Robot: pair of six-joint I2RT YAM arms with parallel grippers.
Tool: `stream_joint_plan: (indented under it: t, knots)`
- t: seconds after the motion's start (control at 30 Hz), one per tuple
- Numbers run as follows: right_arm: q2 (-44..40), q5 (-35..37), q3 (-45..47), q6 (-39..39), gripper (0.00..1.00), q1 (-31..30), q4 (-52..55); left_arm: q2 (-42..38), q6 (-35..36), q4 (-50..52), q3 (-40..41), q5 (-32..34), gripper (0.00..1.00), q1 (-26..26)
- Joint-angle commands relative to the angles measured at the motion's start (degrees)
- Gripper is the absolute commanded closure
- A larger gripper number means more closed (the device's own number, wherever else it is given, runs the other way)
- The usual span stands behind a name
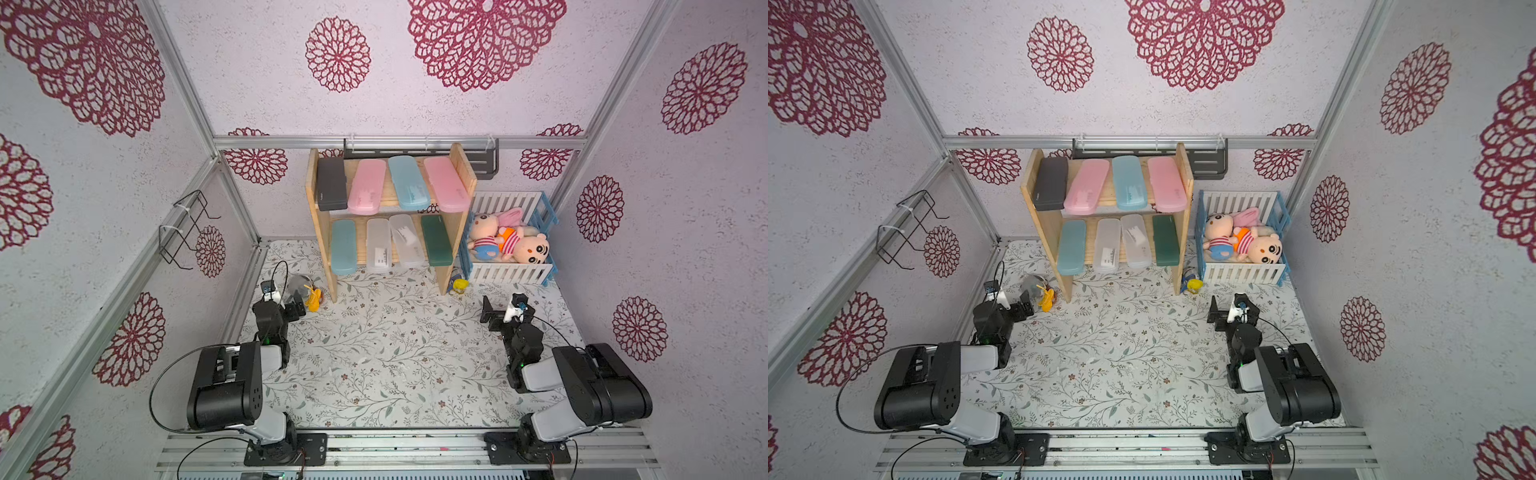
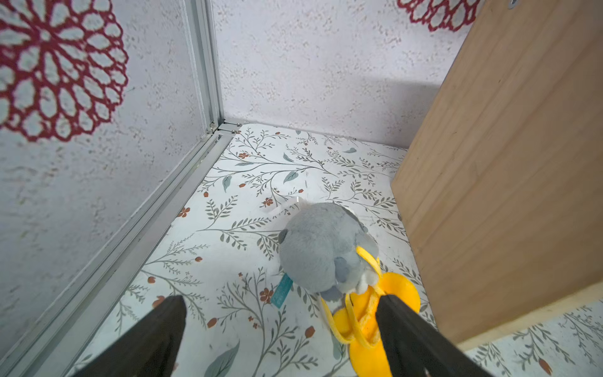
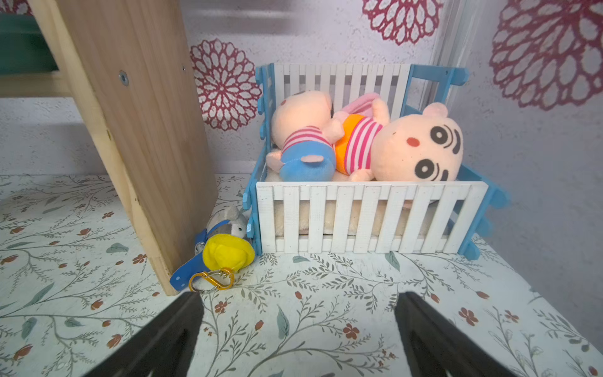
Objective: Remove the pencil cases from the shelf
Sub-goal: Pick up the pencil case from the shelf.
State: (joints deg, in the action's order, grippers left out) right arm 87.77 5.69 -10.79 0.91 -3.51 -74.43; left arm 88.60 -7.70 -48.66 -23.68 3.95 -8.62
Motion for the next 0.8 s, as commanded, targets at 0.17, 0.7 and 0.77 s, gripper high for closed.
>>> stream_joint_plan:
  t: [0.17,0.7,0.77]
  knots:
    - [0.0,-0.5,-1.5,0.2,0.01,0.2,-1.3,0.1,0.1,-0.3,-0.8,0.8,0.03,0.3]
    - [-5.7,3.3,-5.8,-1.7,0.01,0.7,10.3,-7.0,-1.8,9.2,-3.3,4.6,0.03,-0.2]
    - [-9.8,10.4,-11.2,-4.2,0.01,-0.1,23.1,-13.2,-2.8,16.9,-4.9,7.0,0.03,0.8]
